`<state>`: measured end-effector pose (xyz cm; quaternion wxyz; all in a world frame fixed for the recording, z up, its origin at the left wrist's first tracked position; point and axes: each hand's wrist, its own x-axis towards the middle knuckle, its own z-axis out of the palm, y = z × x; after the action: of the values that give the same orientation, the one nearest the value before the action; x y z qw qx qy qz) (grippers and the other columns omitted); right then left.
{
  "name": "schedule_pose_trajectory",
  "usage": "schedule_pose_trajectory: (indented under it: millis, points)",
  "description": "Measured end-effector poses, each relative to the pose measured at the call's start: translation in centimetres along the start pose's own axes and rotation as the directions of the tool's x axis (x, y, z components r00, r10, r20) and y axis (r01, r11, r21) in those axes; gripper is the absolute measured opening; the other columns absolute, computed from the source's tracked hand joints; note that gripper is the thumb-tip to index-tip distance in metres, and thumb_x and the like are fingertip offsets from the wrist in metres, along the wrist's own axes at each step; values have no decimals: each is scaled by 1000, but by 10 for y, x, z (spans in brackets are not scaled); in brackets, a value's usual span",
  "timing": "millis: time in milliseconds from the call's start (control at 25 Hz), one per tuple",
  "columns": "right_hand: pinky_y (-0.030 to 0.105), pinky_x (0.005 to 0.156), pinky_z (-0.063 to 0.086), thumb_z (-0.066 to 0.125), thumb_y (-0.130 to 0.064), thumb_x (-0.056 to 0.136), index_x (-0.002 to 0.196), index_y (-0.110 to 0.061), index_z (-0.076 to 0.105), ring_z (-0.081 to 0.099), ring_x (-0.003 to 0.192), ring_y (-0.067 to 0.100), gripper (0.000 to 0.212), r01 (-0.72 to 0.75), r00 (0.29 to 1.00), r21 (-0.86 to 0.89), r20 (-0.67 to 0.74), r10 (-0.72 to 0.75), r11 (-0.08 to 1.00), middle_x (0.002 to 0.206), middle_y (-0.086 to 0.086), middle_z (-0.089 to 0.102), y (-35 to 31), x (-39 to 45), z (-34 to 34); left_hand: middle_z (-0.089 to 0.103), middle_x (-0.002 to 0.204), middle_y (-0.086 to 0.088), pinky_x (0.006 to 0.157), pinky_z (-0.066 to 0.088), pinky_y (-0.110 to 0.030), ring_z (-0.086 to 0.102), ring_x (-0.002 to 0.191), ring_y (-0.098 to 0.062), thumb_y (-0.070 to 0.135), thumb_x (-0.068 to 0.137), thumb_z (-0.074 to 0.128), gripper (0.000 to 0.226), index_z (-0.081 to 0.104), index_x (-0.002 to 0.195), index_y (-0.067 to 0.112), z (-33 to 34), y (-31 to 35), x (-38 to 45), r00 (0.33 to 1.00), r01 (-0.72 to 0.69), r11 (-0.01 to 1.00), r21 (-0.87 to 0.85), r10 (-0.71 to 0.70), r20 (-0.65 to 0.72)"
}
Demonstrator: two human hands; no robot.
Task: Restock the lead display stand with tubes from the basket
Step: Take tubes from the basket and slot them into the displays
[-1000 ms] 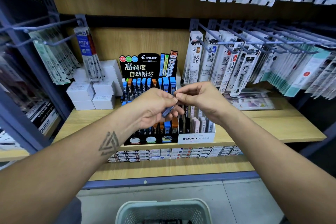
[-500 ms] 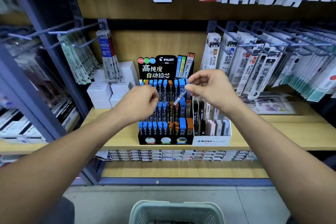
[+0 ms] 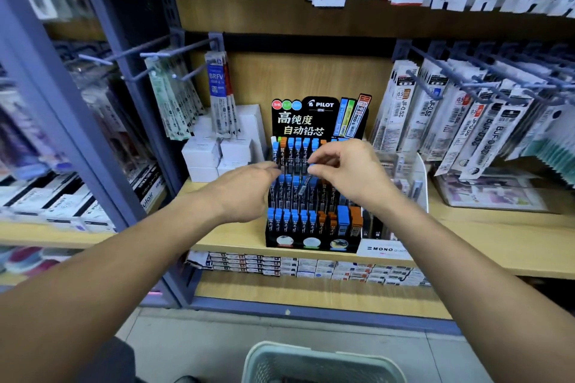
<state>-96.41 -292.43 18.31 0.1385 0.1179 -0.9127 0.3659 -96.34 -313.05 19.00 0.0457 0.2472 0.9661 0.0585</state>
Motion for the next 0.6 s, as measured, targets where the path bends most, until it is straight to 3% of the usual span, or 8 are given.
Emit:
schedule_pose_trajectory:
  millis: [160,320,520,600]
  points:
    - [24,81,54,77,-19,87,96,-18,77,64,81,5,9,21,999,6,-25,-20,1000,85,-8,70,-6,6,23,21,165,-3,120,23,-27,27,149,-20,-7,89,39,73,23,158,11,2,0,-5,997,8,1000,20,-9,71]
    - [42,83,56,73,-23,90,98,-21,76,66,89,17,9,114,993,-175,11,-114,978,93,-4,73,-7,10,34,28,162,-6,119,29,-37,31,147,-23,-5,89,39,69,29,156,10,3,-3,-2,995,6,999,42,-10,97]
    - [38,77,52,71,-29,90,100,-22,68,63,92,22,12,232,973,-353,73,-220,907,93,-3,69,-8,8,46,35,156,-8,114,35,-42,38,142,-27,4,93,44,61,34,153,11,7,-6,-2,994,-7,1000,27,3,112]
    - [36,75,48,71,-32,90,95,-19,73,55,93,19,14,308,951,-443,111,-289,842,92,-4,65,-6,7,50,34,157,-8,115,34,-41,36,143,-26,5,94,45,60,34,153,11,5,-6,-2,993,-6,1000,19,3,116]
